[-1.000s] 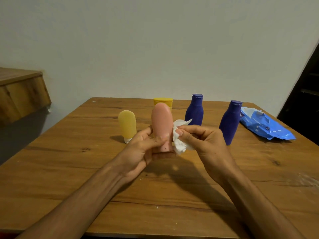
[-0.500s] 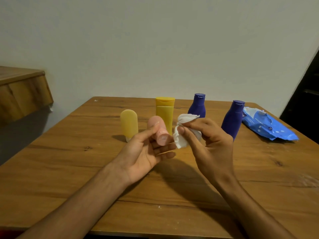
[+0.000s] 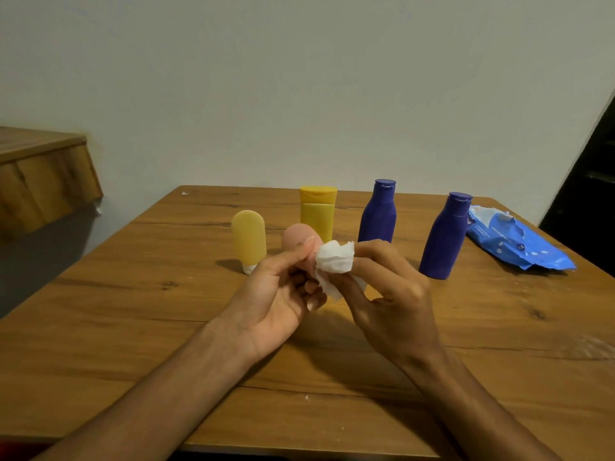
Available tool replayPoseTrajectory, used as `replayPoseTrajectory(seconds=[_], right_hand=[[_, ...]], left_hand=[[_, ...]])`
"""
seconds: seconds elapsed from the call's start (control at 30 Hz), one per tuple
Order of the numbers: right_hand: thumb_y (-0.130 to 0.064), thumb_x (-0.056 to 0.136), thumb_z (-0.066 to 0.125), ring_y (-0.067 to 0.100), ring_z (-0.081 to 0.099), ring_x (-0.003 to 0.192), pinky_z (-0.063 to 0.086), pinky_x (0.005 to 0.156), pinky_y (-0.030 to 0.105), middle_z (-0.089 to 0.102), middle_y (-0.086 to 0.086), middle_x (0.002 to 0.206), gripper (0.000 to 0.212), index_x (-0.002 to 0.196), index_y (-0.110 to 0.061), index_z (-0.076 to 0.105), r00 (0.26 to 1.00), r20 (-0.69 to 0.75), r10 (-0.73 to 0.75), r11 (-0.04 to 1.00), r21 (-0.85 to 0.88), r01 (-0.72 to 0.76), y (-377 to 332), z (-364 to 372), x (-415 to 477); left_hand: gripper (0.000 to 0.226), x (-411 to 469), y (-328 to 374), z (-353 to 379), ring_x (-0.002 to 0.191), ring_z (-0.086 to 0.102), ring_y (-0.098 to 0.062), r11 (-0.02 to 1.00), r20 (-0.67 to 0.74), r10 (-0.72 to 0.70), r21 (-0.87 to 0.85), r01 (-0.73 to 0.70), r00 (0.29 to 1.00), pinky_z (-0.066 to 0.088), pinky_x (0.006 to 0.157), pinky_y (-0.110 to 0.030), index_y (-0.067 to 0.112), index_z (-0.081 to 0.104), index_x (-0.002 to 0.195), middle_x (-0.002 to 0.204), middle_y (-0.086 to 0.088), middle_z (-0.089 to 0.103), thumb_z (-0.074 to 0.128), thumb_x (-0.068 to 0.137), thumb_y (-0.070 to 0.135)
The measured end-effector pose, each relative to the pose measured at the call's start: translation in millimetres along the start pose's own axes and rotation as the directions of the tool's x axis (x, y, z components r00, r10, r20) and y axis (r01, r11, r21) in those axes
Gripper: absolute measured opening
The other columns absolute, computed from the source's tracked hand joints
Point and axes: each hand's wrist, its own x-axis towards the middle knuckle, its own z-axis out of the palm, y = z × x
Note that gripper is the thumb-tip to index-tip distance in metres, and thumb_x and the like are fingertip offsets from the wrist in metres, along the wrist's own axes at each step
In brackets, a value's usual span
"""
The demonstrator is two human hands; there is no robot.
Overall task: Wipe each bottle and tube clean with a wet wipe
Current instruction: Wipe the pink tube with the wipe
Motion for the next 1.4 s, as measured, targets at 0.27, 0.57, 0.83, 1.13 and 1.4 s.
replayPoseTrajectory(seconds=[0.27, 0.57, 0.83, 1.13, 1.4], right_hand=[[-0.024, 0.085, 0.061, 0.012, 0.061, 0.093, 0.050, 0.079, 0.017, 0.066, 0.008, 0.099, 0.025, 0.098, -0.004, 0.069, 0.999, 0.006, 0.034, 0.998, 0.048, -0.035, 1, 3, -1], [-0.025, 0.085, 0.060, 0.010, 0.060, 0.097, 0.050, 0.081, 0.016, 0.066, 0.006, 0.101, 0.027, 0.100, -0.005, 0.069, 0.996, 0.026, 0.087, 0.990, 0.106, -0.089, 4, 3, -1], [-0.024, 0.085, 0.062, 0.009, 0.059, 0.092, 0.050, 0.078, 0.016, 0.064, 0.005, 0.098, 0.022, 0.094, -0.005, 0.070, 0.995, 0.095, 0.044, 0.996, 0.077, -0.051, 4, 4, -3], [-0.020, 0.084, 0.066, 0.003, 0.061, 0.094, 0.047, 0.078, 0.011, 0.068, 0.001, 0.099, 0.019, 0.101, -0.013, 0.067, 0.956, -0.116, 0.270, 0.952, 0.182, -0.247, 13, -10, 5], [-0.022, 0.087, 0.059, 0.013, 0.061, 0.096, 0.051, 0.080, 0.019, 0.065, 0.008, 0.103, 0.026, 0.103, -0.004, 0.068, 0.995, 0.095, 0.012, 0.998, 0.060, -0.017, 4, 1, -3]], left_hand=[[0.027, 1, 2, 1, 0.048, 0.051, -0.011, 1.000, -0.060, 0.025, -0.013, -0.026, 0.998, 0.041, 0.037, -0.021, 0.000, 0.059, 0.095, 0.060, -0.003, 0.057, 0.066, 0.076, 0.018], [0.030, -1, -1, 4, 0.054, 0.048, -0.012, 0.999, -0.072, 0.036, -0.018, -0.038, 0.997, 0.041, 0.037, -0.020, -0.001, 0.060, 0.096, 0.067, -0.006, 0.057, 0.067, 0.073, 0.018], [0.039, 0, -5, 0, 0.063, 0.052, -0.014, 1.000, -0.077, 0.015, -0.023, -0.017, 0.997, 0.044, 0.042, -0.021, -0.002, 0.061, 0.104, 0.076, -0.008, 0.060, 0.068, 0.073, 0.021], [0.030, 2, -2, 0, 0.049, 0.043, -0.011, 0.997, -0.084, 0.044, -0.051, -0.049, 0.995, 0.037, 0.035, -0.021, 0.002, 0.057, 0.096, 0.069, -0.008, 0.058, 0.069, 0.074, 0.018], [0.027, -1, -5, 3, 0.047, 0.049, -0.009, 0.999, -0.090, 0.045, 0.033, -0.042, 0.995, 0.039, 0.036, -0.019, 0.002, 0.061, 0.092, 0.063, -0.003, 0.056, 0.066, 0.074, 0.022]])
